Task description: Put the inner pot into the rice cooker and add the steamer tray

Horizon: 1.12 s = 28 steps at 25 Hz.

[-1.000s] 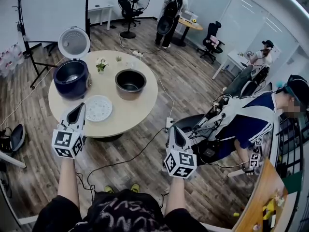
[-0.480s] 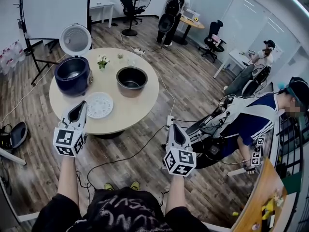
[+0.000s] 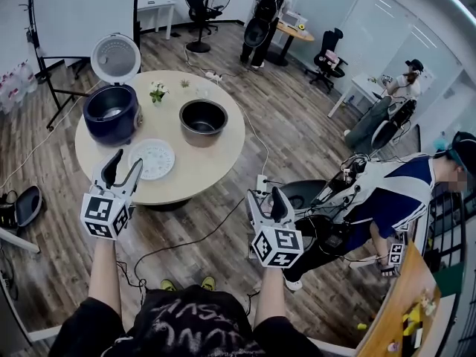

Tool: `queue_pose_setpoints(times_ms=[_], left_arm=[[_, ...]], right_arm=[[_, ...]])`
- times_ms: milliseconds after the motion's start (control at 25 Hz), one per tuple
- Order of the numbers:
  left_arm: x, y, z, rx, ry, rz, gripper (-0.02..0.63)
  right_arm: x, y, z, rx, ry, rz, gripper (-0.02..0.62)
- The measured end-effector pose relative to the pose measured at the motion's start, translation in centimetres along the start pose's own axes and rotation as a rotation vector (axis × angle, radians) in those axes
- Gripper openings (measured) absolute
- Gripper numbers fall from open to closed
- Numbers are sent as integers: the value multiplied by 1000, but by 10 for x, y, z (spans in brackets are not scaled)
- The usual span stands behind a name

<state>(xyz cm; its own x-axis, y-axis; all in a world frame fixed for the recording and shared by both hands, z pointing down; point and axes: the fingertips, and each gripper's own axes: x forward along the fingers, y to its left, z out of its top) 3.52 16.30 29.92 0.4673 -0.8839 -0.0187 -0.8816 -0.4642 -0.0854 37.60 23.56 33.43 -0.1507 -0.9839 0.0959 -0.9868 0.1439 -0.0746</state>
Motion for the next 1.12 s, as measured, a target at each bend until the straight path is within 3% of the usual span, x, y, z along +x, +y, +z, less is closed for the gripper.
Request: queue_pose_setpoints(times_ms=[80,560,920,1120], left_arm=[[-2,5,3,1,-1,4,247],[-9,12,2,-2,-7,11,281],[-11,7,-1,19,-7,-38,284],[2,24,-16,-12,16,-61,284]], right_arm=[[1,5,1,-1,3,-2,328],[-4,10,-3,15,-3,-8,330],[-19,22,-9,-28,12,-40,330],[-2,29,-16,-14,27,-66,330]])
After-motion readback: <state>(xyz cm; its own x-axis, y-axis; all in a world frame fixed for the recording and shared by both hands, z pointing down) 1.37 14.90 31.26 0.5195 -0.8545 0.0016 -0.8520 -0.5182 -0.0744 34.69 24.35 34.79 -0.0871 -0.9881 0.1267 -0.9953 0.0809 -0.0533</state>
